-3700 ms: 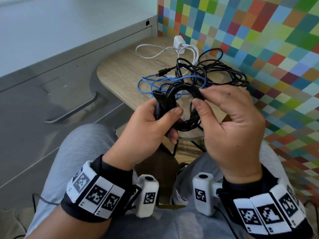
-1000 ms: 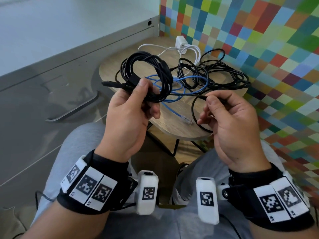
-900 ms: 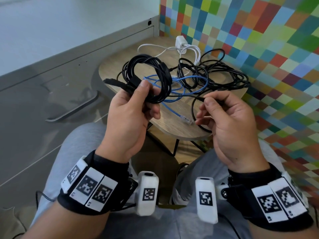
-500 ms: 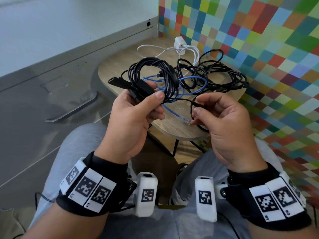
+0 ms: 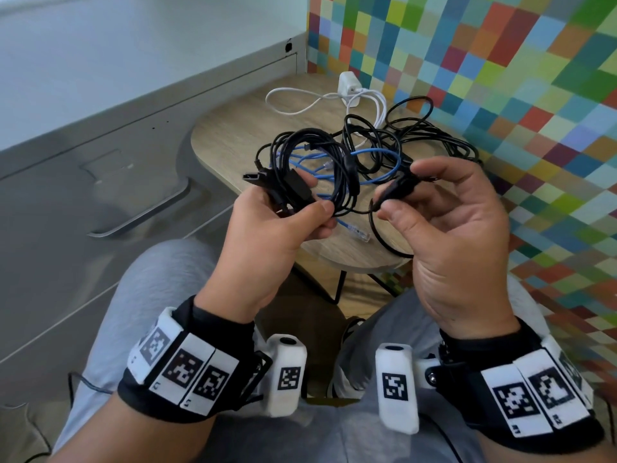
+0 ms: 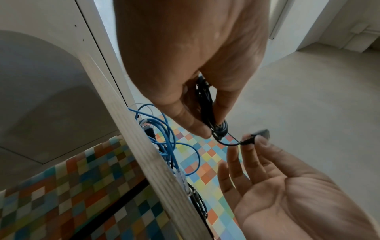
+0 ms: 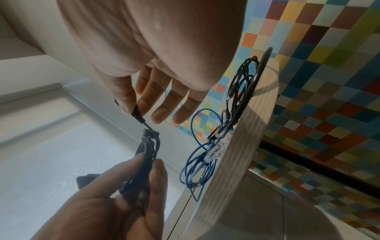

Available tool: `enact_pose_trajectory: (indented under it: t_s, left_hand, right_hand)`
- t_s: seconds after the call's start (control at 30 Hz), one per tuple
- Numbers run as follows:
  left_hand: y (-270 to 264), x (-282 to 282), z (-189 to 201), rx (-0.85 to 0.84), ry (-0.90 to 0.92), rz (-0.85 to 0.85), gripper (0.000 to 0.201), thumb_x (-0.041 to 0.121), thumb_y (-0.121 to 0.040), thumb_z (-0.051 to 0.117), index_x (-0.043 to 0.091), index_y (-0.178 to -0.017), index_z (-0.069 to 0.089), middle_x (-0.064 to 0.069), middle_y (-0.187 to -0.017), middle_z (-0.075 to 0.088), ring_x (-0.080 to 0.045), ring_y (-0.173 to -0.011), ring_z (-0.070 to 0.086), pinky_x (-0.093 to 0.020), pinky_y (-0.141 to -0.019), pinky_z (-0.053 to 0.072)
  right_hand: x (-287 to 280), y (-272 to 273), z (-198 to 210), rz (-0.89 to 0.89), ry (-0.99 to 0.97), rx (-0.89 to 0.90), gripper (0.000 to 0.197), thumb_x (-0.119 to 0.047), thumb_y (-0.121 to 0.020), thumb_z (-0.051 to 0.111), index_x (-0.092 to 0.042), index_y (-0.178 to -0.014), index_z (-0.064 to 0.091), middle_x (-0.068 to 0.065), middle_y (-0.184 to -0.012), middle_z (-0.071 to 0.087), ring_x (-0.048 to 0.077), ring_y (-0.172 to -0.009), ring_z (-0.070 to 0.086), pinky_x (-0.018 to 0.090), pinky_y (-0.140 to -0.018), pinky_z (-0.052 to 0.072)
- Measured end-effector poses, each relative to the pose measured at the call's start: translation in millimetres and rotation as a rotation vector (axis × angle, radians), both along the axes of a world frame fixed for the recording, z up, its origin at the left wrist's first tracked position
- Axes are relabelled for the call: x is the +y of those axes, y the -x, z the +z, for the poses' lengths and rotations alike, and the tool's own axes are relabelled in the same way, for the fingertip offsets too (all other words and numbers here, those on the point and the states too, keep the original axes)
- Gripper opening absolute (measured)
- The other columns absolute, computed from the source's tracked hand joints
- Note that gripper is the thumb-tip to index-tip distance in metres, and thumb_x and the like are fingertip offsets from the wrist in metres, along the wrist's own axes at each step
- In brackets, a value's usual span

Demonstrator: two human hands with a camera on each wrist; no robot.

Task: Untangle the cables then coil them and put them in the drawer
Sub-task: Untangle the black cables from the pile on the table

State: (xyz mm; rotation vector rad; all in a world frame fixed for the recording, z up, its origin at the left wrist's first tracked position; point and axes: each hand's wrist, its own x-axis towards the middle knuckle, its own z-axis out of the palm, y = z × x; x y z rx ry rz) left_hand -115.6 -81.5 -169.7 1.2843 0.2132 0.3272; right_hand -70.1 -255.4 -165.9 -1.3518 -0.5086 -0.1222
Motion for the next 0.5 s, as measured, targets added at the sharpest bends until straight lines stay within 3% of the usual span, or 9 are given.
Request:
enact_pose_trajectory:
  t_s: [0.17, 0.3, 0.37, 0.43, 0.5]
  left_hand:
    - [2, -8, -2, 0.002, -0.085, -0.043, 0.018, -0.011, -0.089, 0.069, -0.005, -0.105, 0.062, -0.023, -0.084, 0.072, -0.023, -0.070, 0.072, -0.030, -0.069, 0.060]
    - [3, -12, -2, -0.023, -0.169, -0.094, 0.023, -0.010, -0.088, 0.071, -0.012, -0.109, 0.064, -0.029, -0.095, 0.072, -0.038, -0.083, 0.074, -0.044, -0.079, 0.064]
    - [5, -14, -2, -0.034, -0.172, -0.114, 0.028, -0.009, -0.086, 0.074, -0.011, -0.112, 0.063, -0.027, -0.098, 0.073, -0.043, -0.090, 0.073, -0.051, -0.083, 0.062]
    - [6, -14, -3, -0.055, -0.182, -0.139, 0.029, -0.009, -0.083, 0.077, -0.012, -0.108, 0.062, -0.027, -0.094, 0.073, -0.041, -0.088, 0.073, -0.055, -0.086, 0.060]
    - [7, -14, -4, -0.081, -0.202, -0.157, 0.026, -0.014, -0.082, 0.075, -0.013, -0.104, 0.060, -0.026, -0.091, 0.071, -0.034, -0.083, 0.073, -0.051, -0.086, 0.061]
  right_hand:
    - [4, 4, -3, -0.022, 0.177, -0.116, 0.025, -0.004, -0.083, 0.082, -0.020, -0.101, 0.074, -0.004, -0.095, 0.076, 0.016, -0.091, 0.074, 0.027, -0.083, 0.056]
    - [7, 4, -10, -0.180, 0.404, -0.277, 0.019, -0.013, -0.085, 0.084, -0.021, -0.101, 0.078, 0.004, -0.104, 0.066, 0.021, -0.102, 0.065, 0.030, -0.086, 0.053]
    - [8, 3, -10, -0.227, 0.395, -0.256, 0.020, -0.016, -0.085, 0.085, -0.028, -0.099, 0.076, 0.003, -0.110, 0.059, 0.020, -0.107, 0.062, 0.030, -0.083, 0.054]
    - [9, 4, -7, -0.212, 0.312, -0.173, 0.025, -0.015, -0.083, 0.083, -0.031, -0.096, 0.069, 0.000, -0.113, 0.058, 0.016, -0.106, 0.064, 0.027, -0.079, 0.055]
    - [10, 3, -6, -0.168, 0.206, -0.058, 0.034, -0.007, -0.083, 0.080, -0.026, -0.097, 0.056, 0.000, -0.113, 0.062, 0.013, -0.096, 0.070, 0.025, -0.077, 0.057]
